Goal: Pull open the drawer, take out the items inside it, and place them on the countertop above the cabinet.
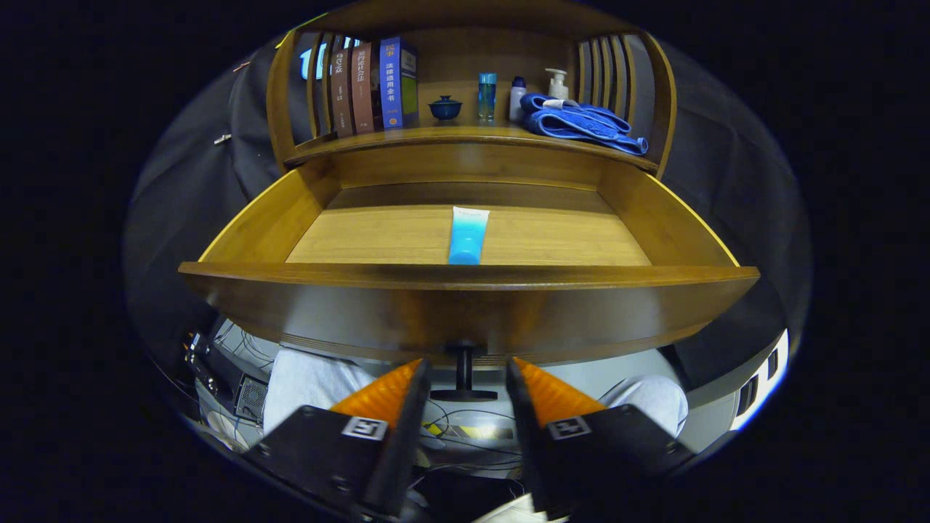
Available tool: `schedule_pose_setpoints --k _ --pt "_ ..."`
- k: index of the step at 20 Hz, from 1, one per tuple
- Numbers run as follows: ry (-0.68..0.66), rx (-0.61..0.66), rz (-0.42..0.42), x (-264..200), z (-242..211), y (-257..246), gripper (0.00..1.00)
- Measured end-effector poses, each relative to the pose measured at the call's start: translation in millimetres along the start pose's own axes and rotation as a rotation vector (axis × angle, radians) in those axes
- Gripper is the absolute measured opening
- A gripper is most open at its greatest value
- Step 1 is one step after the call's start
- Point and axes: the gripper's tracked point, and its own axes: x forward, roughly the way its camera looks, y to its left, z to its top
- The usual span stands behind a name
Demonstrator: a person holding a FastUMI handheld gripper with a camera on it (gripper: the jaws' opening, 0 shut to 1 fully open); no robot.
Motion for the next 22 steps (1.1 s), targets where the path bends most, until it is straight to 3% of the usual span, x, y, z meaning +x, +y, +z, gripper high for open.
schedule_pose_setpoints --k 2,7,13,17,22 --pt "0.006 0.013 -0.006 -9.4 -2.5 -3.8 1.0" --pt "-0.129 0.03 -0.043 -51.7 24.4 -9.8 1.0" --pt "-0.297 -0.024 0.006 -96.5 100.6 8.5 1.0" --pt "-0.29 -0.007 0.049 -75.9 156.4 15.2 1.0" --pt "-0.187 0.034 0.055 -10.3 204.6 15.7 1.0"
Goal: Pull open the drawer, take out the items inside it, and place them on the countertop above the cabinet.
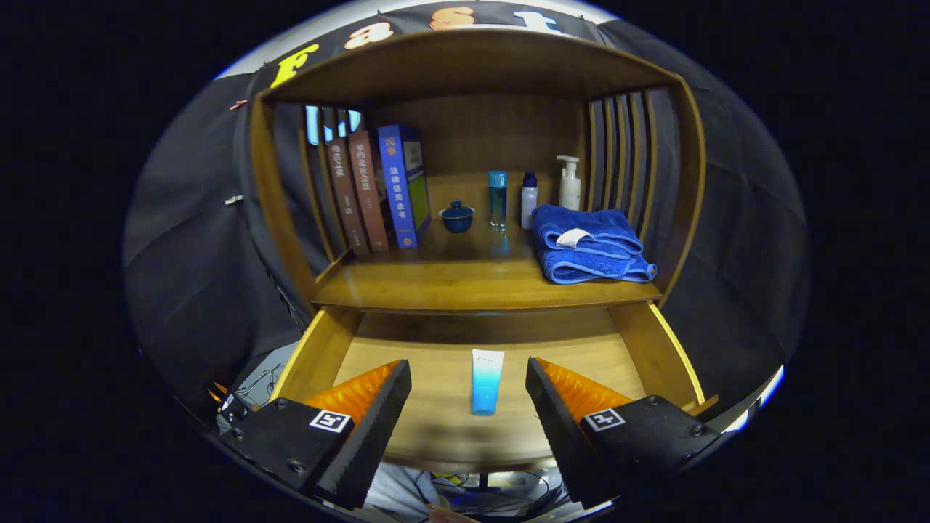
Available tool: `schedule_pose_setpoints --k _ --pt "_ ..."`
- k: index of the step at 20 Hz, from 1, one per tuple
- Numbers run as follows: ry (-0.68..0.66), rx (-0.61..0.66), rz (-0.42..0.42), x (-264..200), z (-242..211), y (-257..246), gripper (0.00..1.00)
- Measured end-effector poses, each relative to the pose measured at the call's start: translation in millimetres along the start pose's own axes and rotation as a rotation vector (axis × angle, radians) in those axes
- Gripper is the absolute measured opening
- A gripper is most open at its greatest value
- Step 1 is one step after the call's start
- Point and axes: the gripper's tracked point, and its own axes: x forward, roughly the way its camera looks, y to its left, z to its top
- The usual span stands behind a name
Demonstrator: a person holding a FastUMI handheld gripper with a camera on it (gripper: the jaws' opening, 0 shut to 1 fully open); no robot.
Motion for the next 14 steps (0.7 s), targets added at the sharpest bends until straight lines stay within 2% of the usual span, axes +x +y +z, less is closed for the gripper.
schedule_pose_setpoints --k 6,12,14 --pt "0.304 0.002 -0.028 91.5 -33.9 -6.4 0.99" --pt "0.579 0.055 -0.104 124.7 -96.3 -25.4 0.99" --pt "0.617 0.065 -0.111 125.8 -102.5 -24.6 1.0"
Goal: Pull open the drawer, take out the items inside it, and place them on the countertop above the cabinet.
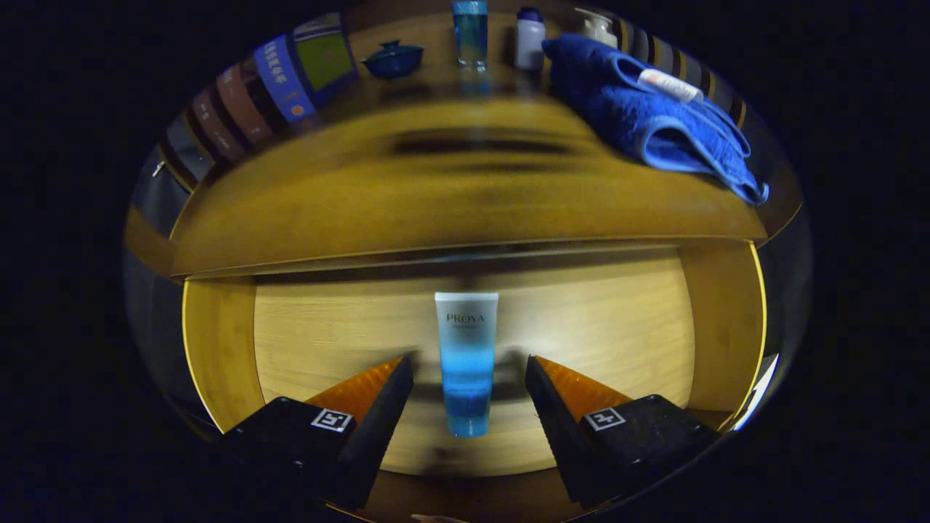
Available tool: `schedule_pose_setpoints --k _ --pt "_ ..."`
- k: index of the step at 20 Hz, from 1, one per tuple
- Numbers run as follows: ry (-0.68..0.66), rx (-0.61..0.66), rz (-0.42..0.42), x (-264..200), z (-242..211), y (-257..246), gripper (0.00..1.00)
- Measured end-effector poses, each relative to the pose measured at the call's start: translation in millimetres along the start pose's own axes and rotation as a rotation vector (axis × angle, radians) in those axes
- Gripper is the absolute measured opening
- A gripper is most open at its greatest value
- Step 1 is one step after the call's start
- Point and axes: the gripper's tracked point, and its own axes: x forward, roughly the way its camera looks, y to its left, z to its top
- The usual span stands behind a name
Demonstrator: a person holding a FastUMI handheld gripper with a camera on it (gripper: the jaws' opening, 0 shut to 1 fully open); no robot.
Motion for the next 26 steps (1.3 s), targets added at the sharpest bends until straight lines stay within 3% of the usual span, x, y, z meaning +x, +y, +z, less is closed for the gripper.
schedule_pose_setpoints --k 1,4,9,13,19,26 --pt "0.01 -0.006 -0.015 -4.5 1.2 -1.3 0.99" --pt "0.07 -0.027 -0.063 -4.4 -6.5 -5.6 0.8" --pt "0.118 -0.049 -0.054 14.3 -5.0 -3.0 0.5" --pt "0.103 -0.033 -0.006 7.9 -4.5 2.8 0.43" --pt "0.059 -0.024 0.021 7.5 -4.5 5.7 0.42" --pt "-0.126 -0.027 0.054 -23.2 3.9 2.8 0.42"
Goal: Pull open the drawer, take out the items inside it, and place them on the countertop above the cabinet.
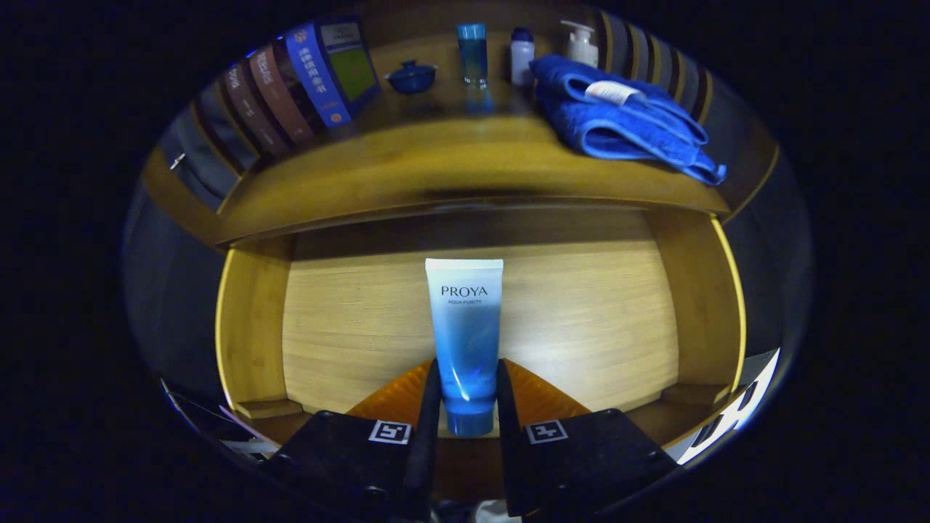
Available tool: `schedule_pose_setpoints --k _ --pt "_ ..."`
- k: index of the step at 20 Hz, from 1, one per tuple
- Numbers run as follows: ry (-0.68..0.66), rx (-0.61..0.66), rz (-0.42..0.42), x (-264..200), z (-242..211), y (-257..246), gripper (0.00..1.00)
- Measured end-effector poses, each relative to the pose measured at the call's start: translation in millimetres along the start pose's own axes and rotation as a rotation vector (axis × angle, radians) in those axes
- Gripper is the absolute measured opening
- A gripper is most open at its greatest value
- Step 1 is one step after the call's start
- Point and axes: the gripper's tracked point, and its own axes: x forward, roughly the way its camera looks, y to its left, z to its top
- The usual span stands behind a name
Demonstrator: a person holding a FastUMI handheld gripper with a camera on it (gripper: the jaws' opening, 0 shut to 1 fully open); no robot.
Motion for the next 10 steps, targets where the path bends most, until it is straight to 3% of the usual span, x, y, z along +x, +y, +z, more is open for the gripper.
schedule_pose_setpoints --k 5,10 --pt "-0.133 -0.006 0.012 -35.6 54.0 7.8 0.43" --pt "-0.209 -0.038 -0.013 -36.7 129.5 13.6 0.42"
